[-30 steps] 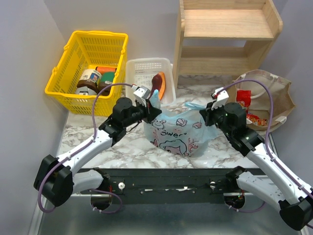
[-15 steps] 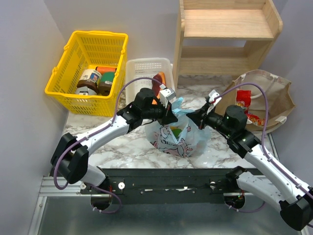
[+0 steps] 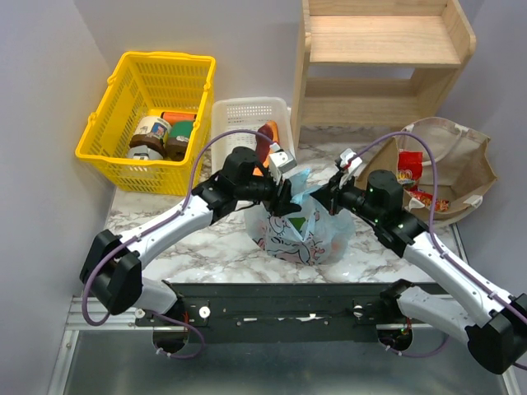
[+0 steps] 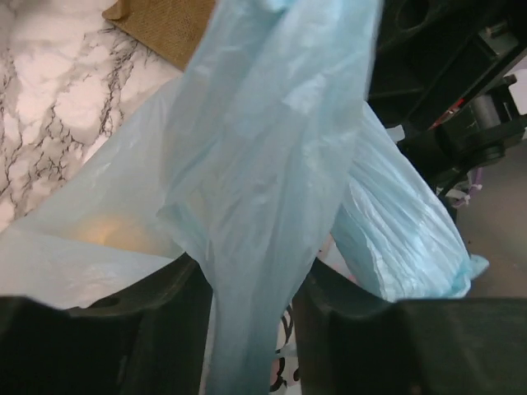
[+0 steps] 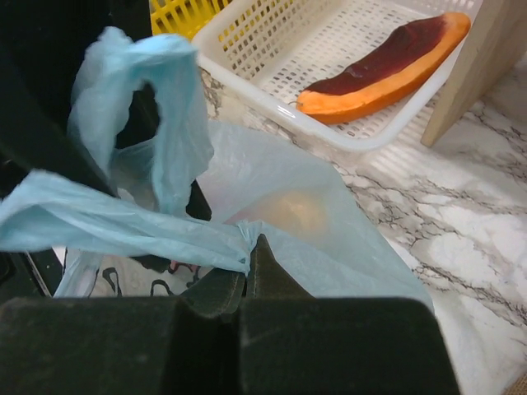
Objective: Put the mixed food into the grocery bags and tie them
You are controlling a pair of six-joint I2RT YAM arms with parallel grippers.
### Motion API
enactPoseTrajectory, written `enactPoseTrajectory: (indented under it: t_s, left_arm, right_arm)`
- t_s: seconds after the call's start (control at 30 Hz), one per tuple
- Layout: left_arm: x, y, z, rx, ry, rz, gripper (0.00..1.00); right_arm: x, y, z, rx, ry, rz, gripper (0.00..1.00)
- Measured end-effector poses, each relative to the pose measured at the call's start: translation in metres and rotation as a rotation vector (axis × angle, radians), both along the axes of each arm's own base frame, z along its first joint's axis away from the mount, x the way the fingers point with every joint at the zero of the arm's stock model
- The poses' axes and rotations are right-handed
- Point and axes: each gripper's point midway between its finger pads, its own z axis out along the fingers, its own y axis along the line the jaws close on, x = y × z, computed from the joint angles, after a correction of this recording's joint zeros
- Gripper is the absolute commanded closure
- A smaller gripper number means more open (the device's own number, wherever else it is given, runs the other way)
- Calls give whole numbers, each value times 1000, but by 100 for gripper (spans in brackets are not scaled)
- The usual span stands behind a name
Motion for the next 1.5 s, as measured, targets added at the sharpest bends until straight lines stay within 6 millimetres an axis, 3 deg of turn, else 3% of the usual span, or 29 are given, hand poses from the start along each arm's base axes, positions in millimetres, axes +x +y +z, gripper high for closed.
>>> enactPoseTrajectory:
  t_s: [0.07,0.47,0.83,0.93,1.13,1.17,1.23,1.27,1.33,1.37,1.5]
  left_arm:
    - [-2,2,5,-8,-12,-1,32]
    - [-6,4,19,-30,-47,-10,17]
    - [-3,0,29,-47,-57,-11,16]
    - [-2,-3,32,-52,-59,-14,22]
    - [0,-7,27,-45,-39,-12,67]
    - [1,-8,25,-42,-41,-13,81]
    - [3,-8,22,-37,-36,-10,93]
    - [3,-8,21,-34,-33,-5,100]
    - [5,-8,20,-30,-35,4,100]
    - [6,-8,20,-30,-38,7,100]
    - [9,-7,20,-25,-48,23,100]
  right_arm:
    - [1,0,3,2,-5,-5,99]
    - [5,-1,-4,-18,34,-25,99]
    - [2,1,-7,-26,42,-17,99]
    - [2,2,-7,-28,41,-15,99]
    - [0,3,-8,-39,36,-6,98]
    - [0,2,-8,-42,35,-7,92]
    - [0,2,-9,-48,35,-10,80]
    - [1,1,-10,-56,35,-12,59]
    - [-1,0,-10,-65,47,-13,46]
    - [-1,-1,-9,-75,42,-12,34]
    - [-7,-6,6,-78,36,-9,18]
